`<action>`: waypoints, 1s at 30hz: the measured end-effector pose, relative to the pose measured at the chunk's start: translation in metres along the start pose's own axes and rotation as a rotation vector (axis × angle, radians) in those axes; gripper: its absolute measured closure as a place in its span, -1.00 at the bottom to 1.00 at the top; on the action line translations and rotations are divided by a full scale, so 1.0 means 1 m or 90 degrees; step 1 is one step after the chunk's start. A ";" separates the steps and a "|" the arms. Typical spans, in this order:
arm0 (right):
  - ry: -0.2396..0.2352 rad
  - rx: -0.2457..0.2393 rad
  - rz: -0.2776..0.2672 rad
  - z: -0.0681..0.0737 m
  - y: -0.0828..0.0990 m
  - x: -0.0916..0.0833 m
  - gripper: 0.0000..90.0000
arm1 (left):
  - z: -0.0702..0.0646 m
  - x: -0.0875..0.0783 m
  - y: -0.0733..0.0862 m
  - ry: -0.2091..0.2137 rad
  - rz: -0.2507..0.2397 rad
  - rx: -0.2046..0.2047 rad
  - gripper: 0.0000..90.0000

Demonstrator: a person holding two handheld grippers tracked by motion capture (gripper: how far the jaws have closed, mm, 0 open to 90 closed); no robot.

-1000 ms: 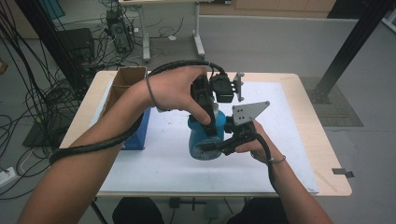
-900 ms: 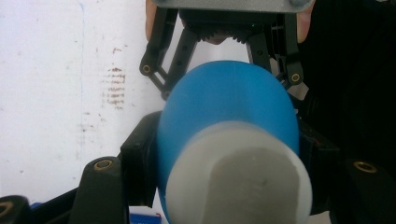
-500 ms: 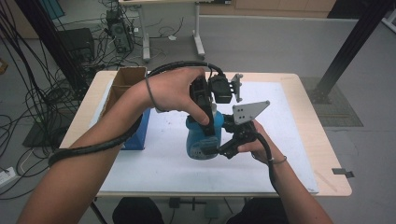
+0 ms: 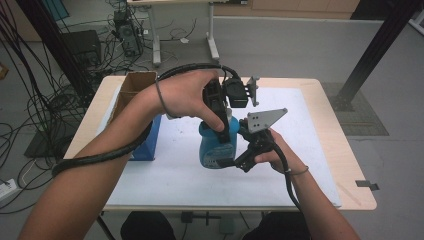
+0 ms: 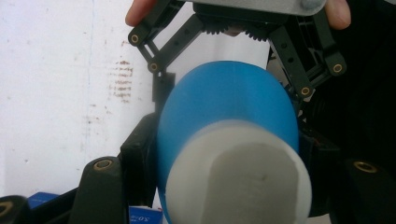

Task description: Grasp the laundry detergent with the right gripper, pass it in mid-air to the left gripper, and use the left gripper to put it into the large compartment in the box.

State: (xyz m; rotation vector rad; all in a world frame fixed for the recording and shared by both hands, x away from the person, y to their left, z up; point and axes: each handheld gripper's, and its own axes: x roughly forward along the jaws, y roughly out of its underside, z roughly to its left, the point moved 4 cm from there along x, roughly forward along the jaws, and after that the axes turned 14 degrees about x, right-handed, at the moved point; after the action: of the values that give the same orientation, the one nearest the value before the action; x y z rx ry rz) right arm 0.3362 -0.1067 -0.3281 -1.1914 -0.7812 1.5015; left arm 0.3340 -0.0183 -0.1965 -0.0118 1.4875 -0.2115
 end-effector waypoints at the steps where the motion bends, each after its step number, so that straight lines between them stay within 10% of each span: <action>1: 0.001 -0.001 0.001 0.000 0.000 0.000 -0.81 | 0.000 0.000 0.000 0.000 -0.001 -0.003 -0.16; 30: 0.065 0.019 0.146 -0.007 0.001 -0.018 -0.92 | 0.007 -0.004 0.004 -0.010 -0.006 -0.028 -0.16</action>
State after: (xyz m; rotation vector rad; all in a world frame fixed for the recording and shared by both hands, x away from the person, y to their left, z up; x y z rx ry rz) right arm 0.3420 -0.1246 -0.3263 -1.3596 -0.5657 1.6167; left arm 0.3416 -0.0148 -0.1922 -0.0560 1.4759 -0.1853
